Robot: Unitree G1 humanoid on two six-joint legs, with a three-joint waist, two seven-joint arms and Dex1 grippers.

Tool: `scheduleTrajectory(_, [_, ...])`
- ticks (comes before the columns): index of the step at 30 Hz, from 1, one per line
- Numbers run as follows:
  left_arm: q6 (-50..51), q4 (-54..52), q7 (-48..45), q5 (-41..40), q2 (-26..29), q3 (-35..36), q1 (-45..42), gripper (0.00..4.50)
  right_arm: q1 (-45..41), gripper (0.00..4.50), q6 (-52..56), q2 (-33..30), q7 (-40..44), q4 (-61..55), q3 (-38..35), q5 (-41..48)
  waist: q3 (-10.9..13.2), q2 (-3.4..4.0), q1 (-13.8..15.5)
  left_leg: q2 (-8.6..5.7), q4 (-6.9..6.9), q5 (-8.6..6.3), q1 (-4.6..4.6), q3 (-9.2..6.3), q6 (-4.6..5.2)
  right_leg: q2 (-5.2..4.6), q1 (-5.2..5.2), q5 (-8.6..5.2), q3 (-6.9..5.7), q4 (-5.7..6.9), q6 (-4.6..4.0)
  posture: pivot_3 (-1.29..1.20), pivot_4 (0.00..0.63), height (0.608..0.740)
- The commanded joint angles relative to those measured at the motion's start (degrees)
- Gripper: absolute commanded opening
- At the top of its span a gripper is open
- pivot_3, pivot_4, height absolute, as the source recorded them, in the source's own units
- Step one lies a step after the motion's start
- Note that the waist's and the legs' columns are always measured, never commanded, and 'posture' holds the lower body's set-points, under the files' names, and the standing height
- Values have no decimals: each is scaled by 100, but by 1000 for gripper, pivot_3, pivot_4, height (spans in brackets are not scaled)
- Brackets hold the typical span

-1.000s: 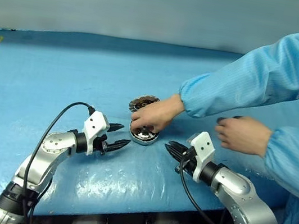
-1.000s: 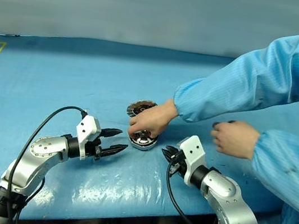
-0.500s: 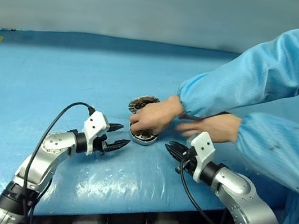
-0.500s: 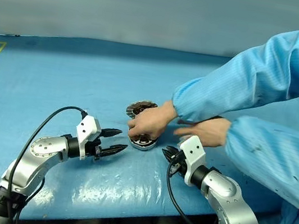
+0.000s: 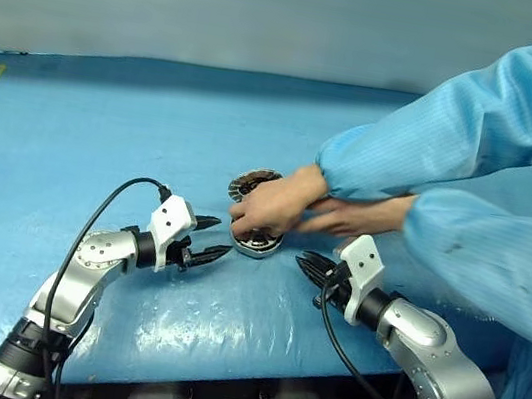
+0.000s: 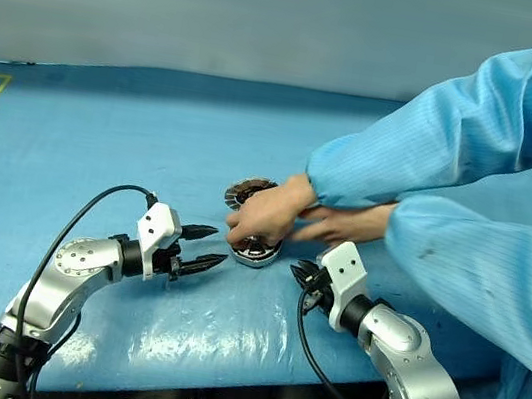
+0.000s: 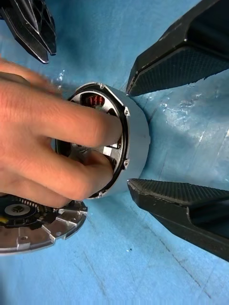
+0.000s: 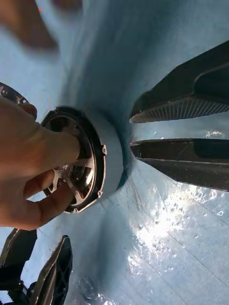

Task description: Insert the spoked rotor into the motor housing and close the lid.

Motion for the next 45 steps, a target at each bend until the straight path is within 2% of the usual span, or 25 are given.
scheduleTrajectory(1, [-70,-46,0,-19,-23,-12,-52,2930,-107,652,-81,-23,-54,-86,-155,13,0,0,3,0,0,0,0,0,0,0,0,0,-1,0,0,0,150,740])
scheduleTrajectory(45, [-97,-39,220,140,-147,-41,8,2930,-177,652,-117,50,-116,105,61,-173,0,0,3,0,0,0,0,0,0,1,0,1,0,1,1,0,150,740])
